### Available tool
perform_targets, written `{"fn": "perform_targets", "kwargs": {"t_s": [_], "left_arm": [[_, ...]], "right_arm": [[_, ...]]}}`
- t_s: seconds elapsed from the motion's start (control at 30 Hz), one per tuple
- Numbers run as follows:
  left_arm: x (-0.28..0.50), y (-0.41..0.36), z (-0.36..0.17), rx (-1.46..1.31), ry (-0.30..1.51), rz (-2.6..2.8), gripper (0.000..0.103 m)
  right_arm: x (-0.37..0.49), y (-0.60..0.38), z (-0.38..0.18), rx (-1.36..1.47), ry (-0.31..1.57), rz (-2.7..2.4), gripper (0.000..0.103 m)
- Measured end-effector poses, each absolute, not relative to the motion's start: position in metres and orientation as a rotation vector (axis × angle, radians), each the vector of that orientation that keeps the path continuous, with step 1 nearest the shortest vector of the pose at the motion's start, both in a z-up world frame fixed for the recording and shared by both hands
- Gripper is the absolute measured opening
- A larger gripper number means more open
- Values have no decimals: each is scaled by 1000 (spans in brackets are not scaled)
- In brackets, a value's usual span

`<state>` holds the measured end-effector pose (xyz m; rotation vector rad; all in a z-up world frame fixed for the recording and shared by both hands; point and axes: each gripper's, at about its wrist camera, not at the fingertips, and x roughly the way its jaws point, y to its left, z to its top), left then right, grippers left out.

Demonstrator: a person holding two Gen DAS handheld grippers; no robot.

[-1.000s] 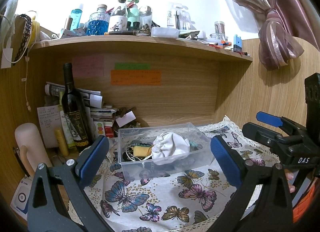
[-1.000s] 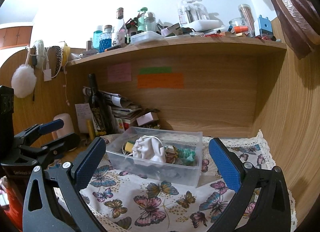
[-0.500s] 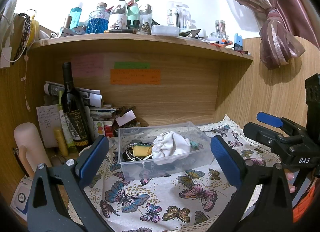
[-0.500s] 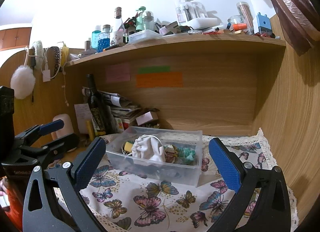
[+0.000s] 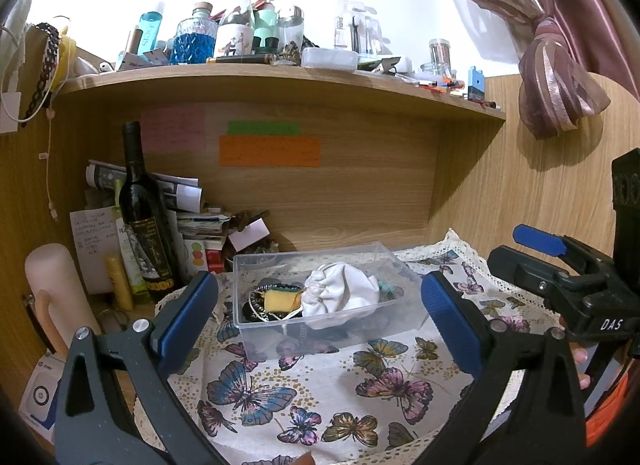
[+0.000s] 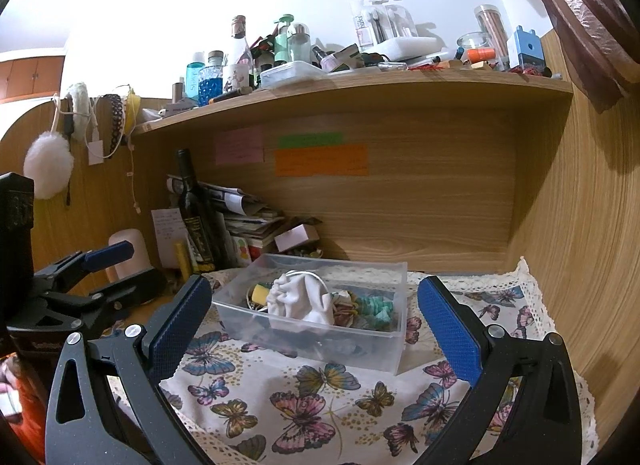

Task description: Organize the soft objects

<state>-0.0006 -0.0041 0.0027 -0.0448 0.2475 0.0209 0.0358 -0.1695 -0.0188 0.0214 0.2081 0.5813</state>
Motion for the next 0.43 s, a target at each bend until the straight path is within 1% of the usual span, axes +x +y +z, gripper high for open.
{"fn": "perform_targets", "kwargs": {"t_s": [0.43], "left_arm": [[-2, -6, 2, -52, 242, 15, 103]], "right_arm": [[35, -167, -19, 22, 214, 583, 103]]}}
